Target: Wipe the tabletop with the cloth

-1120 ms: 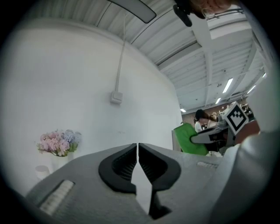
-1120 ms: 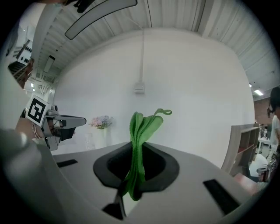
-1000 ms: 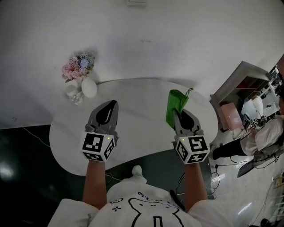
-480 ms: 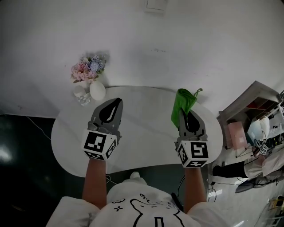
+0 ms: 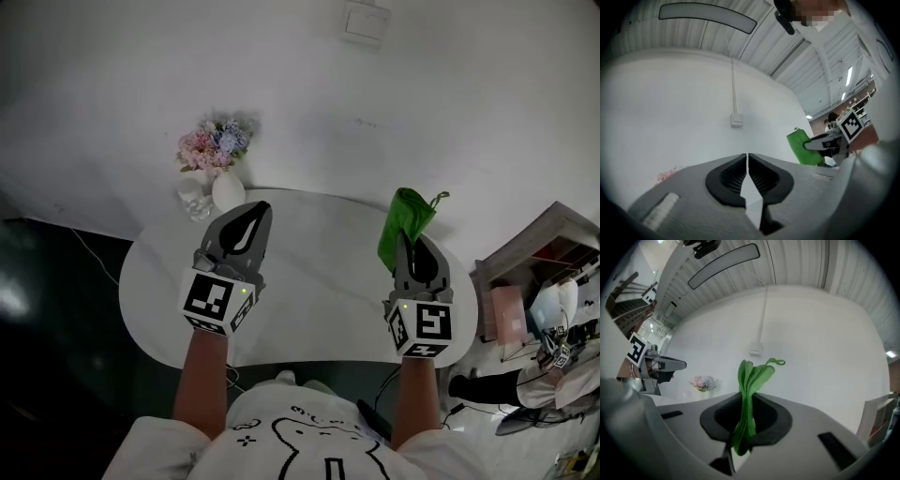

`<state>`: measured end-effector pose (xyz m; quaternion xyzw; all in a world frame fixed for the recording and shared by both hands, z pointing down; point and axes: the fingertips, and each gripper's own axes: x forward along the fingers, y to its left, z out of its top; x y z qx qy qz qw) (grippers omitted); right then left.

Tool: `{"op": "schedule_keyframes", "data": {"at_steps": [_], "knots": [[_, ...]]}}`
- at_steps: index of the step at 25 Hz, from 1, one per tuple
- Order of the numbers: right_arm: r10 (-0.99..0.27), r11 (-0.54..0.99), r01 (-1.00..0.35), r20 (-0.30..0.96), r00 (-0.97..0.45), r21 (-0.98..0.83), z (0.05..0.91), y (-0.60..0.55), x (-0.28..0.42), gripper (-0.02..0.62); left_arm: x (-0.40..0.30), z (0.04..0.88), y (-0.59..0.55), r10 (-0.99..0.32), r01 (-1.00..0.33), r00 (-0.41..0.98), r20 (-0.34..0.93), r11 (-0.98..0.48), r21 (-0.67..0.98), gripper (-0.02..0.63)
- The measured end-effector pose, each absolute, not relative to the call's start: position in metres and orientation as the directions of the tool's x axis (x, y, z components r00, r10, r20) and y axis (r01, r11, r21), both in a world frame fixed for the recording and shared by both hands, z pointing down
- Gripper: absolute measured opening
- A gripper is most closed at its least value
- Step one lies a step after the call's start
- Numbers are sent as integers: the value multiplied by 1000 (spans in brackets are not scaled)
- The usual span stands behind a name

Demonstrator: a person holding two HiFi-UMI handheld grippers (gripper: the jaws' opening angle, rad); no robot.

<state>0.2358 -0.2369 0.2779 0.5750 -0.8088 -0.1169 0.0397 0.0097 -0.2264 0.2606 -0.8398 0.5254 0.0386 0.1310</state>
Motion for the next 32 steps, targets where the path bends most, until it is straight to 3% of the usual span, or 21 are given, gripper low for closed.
{"op": "schedule_keyframes", "data": {"at_steps": [12,32], "knots": [[-898,364,-882,-137,-417,298,239,-243,243,41,20,235,-223,-889,-912,383,-253,-320,-256,20],[-890,369,-889,-171,-421,271,231,-249,276,41,47,215,-232,-903,-928,335,-269,-267,-261,20]]}}
